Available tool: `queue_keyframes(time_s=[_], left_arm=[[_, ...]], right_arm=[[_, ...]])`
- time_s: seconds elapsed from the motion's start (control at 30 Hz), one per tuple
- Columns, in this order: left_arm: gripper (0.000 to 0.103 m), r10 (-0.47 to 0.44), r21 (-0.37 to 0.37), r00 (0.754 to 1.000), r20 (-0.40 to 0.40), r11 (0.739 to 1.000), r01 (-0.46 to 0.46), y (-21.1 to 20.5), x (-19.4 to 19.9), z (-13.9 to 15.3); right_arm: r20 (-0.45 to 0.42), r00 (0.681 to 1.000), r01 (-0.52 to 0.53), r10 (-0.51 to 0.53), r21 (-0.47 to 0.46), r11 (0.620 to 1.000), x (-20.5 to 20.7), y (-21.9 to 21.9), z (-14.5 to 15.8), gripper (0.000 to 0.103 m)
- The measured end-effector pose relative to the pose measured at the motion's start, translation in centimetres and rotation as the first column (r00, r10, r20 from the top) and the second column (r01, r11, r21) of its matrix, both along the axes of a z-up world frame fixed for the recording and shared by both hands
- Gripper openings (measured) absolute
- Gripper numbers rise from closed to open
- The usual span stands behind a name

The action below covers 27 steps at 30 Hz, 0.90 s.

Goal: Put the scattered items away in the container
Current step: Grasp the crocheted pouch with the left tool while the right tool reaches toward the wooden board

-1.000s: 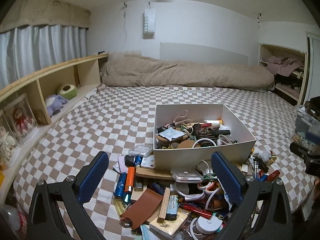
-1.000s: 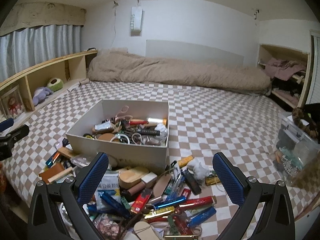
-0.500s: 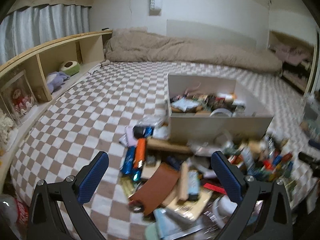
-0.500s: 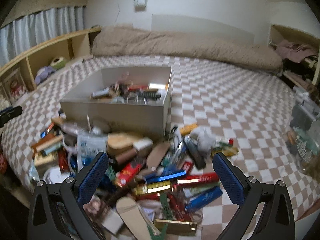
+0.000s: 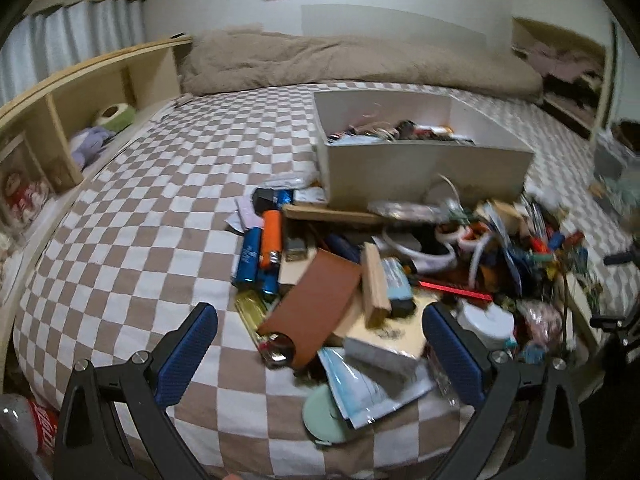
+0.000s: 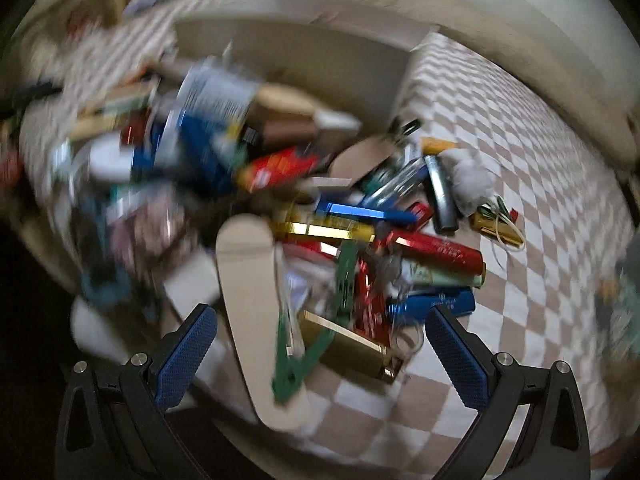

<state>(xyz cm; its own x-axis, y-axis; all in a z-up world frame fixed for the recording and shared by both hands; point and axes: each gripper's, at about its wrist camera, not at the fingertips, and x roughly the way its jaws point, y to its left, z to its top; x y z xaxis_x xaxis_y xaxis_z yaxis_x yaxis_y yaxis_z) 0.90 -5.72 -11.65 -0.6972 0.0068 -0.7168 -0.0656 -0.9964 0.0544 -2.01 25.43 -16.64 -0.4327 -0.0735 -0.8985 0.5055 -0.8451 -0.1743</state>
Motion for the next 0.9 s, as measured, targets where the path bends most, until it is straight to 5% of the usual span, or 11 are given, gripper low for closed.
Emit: queue_keyframes(time_s=[0.2,0.4,0.63,0.73,0.9], left_arm=[[0.103,-0.125,-0.005,0.992,-0.035,0.992,0.125,2.9,2.1,0.3],[0.103,-0.211,-0.043,0.971,-0.112,0.977,0.208,6.5,5.0,1.0],[0.103,-0.29,-0.062,0.955,-0.058,0.956,0.286,11.0,7.1,-1.6],[0.103,-0.289,-0.108,0.956,-0.038,0.953,0.284,12.8,7.6,-3.2],[0.103,-0.254,-0.15,0.967,-0.019,0.957,0.249,15.1,7.6,-5.5]], right_arm=[[0.078,0.996,-0.046,0.039,0.094,0.995,-0.5,0.3,-2.6,0.103],[0.141,0.987,0.07,-0.072,0.015,0.997,-3.0,4.1,-2.9,0.103],[0.101,0.976,0.199,-0.194,-0.045,0.979,-4.3,8.6,-1.5,0.103],[0.038,0.953,0.3,-0.3,0.011,0.954,-5.6,11.0,-1.4,0.103],[0.038,0.899,0.438,-0.436,-0.077,0.896,-7.0,13.8,-1.4,0.103]])
